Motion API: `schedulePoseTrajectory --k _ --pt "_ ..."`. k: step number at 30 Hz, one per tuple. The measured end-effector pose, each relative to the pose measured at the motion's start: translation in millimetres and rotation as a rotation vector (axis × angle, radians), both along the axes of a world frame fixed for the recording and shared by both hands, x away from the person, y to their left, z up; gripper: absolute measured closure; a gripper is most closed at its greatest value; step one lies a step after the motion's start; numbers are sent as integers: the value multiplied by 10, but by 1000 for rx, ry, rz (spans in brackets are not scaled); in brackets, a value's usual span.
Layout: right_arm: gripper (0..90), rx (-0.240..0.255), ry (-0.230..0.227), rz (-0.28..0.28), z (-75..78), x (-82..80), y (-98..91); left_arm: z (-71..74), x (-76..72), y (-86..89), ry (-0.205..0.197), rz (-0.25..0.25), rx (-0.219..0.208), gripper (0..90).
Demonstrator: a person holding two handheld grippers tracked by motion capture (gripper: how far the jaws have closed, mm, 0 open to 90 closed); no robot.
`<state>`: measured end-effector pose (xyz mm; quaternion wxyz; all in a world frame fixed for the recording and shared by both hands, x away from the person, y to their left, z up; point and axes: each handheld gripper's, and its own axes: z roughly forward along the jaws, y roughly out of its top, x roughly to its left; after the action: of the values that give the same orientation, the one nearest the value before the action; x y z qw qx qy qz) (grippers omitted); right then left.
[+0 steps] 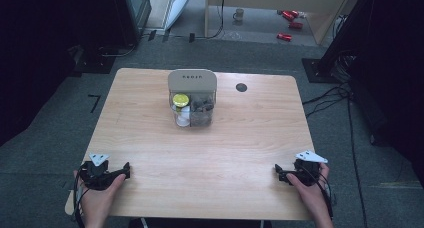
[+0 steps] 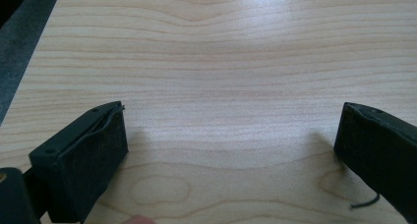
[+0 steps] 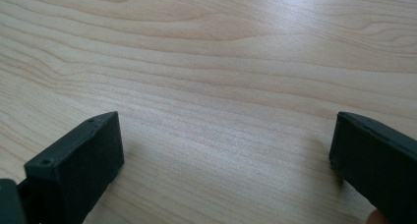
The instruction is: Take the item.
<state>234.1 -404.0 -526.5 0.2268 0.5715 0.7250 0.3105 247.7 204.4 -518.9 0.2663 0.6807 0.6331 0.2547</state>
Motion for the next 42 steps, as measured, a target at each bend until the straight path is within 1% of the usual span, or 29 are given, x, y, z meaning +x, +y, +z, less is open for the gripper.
schedulePoseTrajectory --k 5,8,11,12,13,14,15,16,21,22,23,24,26,27,28,29,34,38,42 --pt "9 4 -1 -16 2 0 1 1 35 13 0 -20 0 0" --pt "77 0 -22 -47 9 -24 -8 1 40 12 1 -24 1 0" --pt "122 -3 -39 -85 25 -35 -11 1 31 0 1 -26 0 0" --pt "130 26 -48 -104 58 -31 -5 1 31 0 1 -26 0 0" --pt "130 26 -48 -104 58 -31 -5 1 31 0 1 -26 0 0" --pt "134 34 -56 -109 84 -28 9 1 31 0 1 -26 0 0" --pt "143 31 -73 -110 149 -20 68 0 31 0 1 -26 0 0" --pt "143 31 -73 -110 149 -20 68 0 31 0 1 -27 0 0" --pt "165 32 -95 -77 323 37 288 1 28 -3 1 -26 0 0" --pt "171 30 -102 -67 356 60 338 1 28 -3 1 -27 0 0" --pt "178 30 -112 -50 432 123 444 1 28 -3 1 -29 0 0" --pt "178 30 -112 -50 432 123 444 1 28 -4 1 -30 0 0" --pt "198 37 -124 -38 527 204 556 0 28 -6 0 -35 0 0" --pt "220 40 -139 -26 633 292 676 1 27 -8 2 -44 2 0" --pt "231 41 -149 -19 689 337 734 1 27 -9 2 -47 2 0" --pt "231 41 -149 -19 689 337 734 1 27 -9 2 -47 2 0" --pt "262 54 -190 25 951 542 1014 -1 24 -20 0 -53 1 0" --pt "269 59 -208 43 1094 706 1148 1 24 -17 3 -56 3 0" --pt "278 86 -211 37 1176 883 1213 0 24 -20 1 -53 1 0"
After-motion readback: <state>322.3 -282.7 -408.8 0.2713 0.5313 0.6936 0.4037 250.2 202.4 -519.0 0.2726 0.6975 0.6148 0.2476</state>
